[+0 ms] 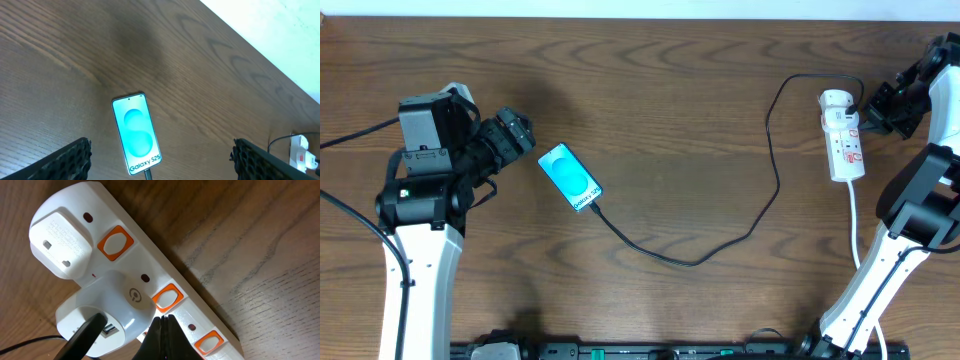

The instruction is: Plug charger to phone and switch on socket

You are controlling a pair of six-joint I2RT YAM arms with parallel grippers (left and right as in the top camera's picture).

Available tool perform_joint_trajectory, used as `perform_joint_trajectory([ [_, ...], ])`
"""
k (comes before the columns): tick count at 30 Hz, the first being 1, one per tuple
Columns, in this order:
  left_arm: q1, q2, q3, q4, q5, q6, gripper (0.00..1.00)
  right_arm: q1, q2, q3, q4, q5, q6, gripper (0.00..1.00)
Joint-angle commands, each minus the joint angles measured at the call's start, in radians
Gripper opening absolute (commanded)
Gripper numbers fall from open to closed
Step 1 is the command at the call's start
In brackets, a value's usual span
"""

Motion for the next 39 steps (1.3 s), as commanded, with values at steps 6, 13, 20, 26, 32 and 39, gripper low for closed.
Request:
perform_joint_trajectory([
  [6,0.004,0.003,0.001,0.000,-0.014,0.009,0.91,0.008,-0.031,-0.007,0.001,0.019,0.026,0.01],
  [13,0.004,0.003,0.001,0.000,-0.014,0.009,0.91,0.008,-0.031,-0.009,0.001,0.019,0.030,0.01],
  [20,0.004,0.003,0.001,0.000,-0.014,0.009,0.91,0.011,-0.031,-0.015,0.008,0.019,0.038,0.01],
  [26,0.004,0.003,0.001,0.000,-0.014,0.009,0.91,0.019,-0.031,-0.041,0.027,0.019,0.038,0.01],
  [32,0.004,0.003,0.001,0.000,-0.014,0.009,0.91,0.021,-0.031,-0.062,0.049,0.018,0.041,0.01],
  [39,0.004,0.003,0.001,0.000,-0.014,0.010,0.91,0.021,-0.031,-0.062,0.065,0.019,0.035,0.01],
])
